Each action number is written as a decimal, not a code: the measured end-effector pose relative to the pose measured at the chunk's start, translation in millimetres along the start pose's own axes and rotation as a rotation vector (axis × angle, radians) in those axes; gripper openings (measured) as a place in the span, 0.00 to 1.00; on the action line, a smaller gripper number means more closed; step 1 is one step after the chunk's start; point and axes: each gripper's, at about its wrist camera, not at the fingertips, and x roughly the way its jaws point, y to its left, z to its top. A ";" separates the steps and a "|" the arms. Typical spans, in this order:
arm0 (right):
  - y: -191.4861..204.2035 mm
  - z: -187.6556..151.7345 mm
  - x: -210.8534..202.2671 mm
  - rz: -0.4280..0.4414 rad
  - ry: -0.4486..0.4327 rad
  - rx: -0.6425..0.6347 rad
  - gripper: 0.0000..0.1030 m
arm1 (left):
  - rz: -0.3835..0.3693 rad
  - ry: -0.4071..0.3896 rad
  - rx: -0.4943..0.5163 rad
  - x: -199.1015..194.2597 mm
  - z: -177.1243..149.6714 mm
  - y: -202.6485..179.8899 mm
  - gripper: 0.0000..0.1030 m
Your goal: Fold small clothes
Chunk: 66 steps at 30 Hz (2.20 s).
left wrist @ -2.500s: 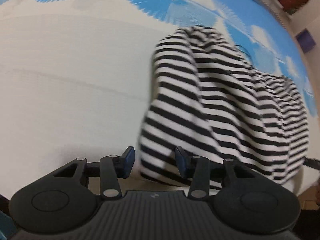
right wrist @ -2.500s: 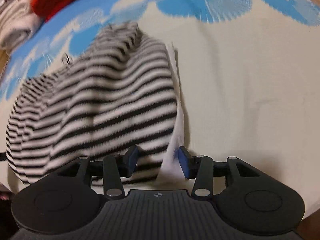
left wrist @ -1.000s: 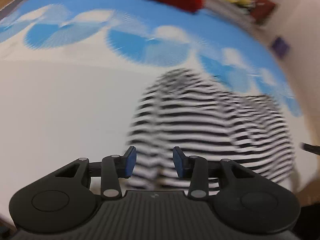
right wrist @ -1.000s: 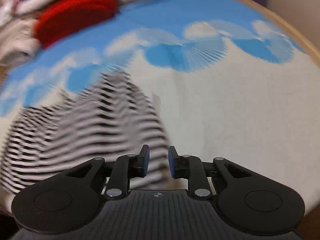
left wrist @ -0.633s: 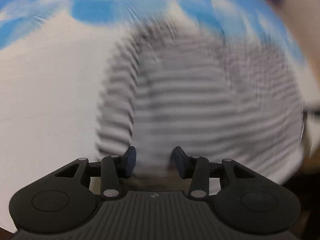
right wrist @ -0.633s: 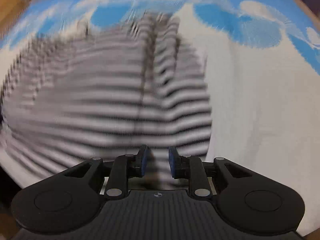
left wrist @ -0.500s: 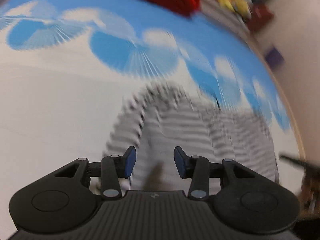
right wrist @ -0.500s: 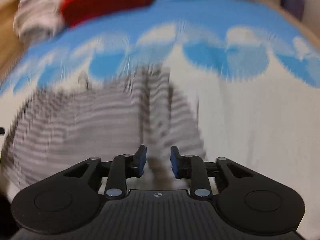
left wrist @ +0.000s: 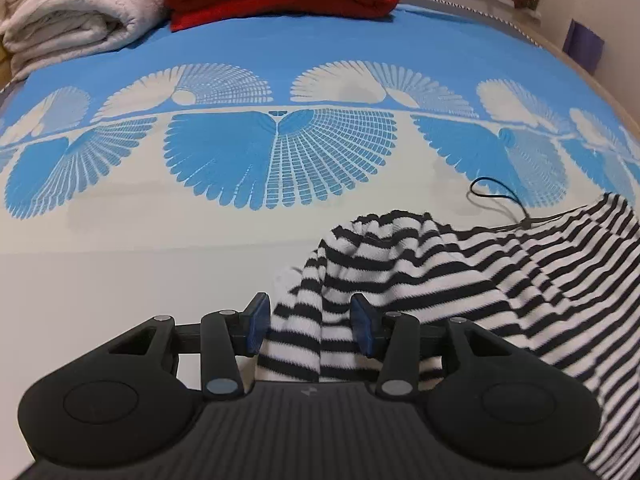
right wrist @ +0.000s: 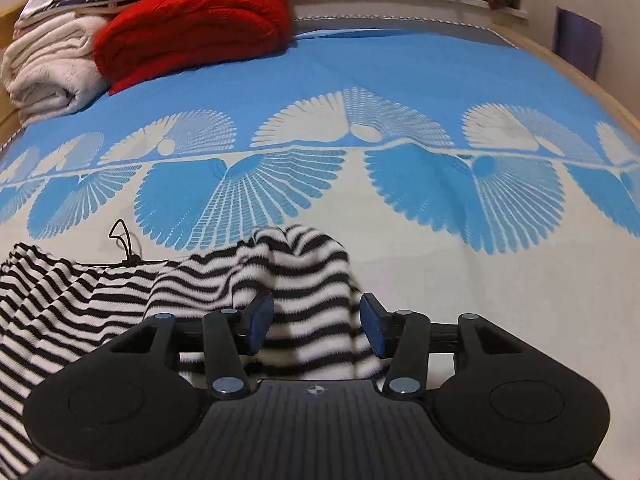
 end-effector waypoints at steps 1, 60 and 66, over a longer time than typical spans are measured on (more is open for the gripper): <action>1.4 2.1 6.9 -0.006 0.009 -0.010 0.48 | 0.001 0.005 0.007 4.2 0.8 0.0 0.38; 2.6 -78.5 -74.4 0.231 0.317 -0.332 0.15 | -0.176 0.211 0.269 -42.0 -62.5 -61.6 0.33; -23.4 -90.6 -77.2 0.095 0.371 -0.239 0.15 | -0.092 0.302 0.161 -37.4 -82.2 -35.0 0.31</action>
